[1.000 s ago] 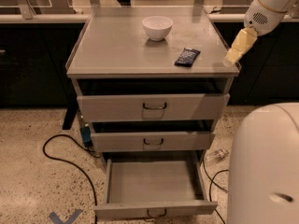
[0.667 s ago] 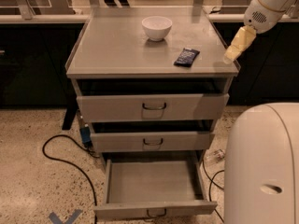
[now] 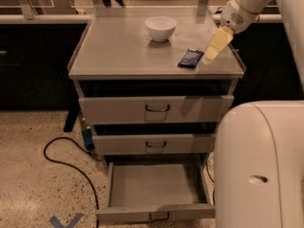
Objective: Place rxbar blueberry into bottom drawer
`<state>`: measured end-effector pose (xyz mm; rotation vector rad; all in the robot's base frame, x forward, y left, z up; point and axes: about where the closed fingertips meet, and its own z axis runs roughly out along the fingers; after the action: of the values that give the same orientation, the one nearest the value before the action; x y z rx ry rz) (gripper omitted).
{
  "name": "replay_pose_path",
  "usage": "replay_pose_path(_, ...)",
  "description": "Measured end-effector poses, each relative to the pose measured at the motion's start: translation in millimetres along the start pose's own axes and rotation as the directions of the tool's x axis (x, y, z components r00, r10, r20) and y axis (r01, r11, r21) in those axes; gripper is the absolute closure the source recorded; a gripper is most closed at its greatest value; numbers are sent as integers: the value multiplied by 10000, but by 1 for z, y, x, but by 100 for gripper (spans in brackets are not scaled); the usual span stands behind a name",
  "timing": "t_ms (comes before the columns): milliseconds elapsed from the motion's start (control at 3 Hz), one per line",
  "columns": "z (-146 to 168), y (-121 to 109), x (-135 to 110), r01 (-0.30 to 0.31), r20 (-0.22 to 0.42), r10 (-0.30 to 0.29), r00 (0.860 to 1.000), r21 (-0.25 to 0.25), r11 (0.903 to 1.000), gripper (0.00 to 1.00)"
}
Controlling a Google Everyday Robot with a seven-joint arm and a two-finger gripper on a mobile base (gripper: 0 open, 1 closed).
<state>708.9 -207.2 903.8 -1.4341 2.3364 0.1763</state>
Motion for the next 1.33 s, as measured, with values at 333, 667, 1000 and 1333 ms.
replay_pose_path(333, 36, 28, -99, 1895, 1502, -1753, 9730, -861, 9781, 0)
replay_pose_path(667, 41, 23, -106, 1875, 1645, -1741, 9709, -695, 9798, 0)
replay_pose_path(1000, 65, 5, -81, 1256, 1727, -1101, 9788, -814, 9887, 0)
replay_pose_path(1333, 102, -27, -48, 296, 2012, -151, 9794, -691, 9972, 0)
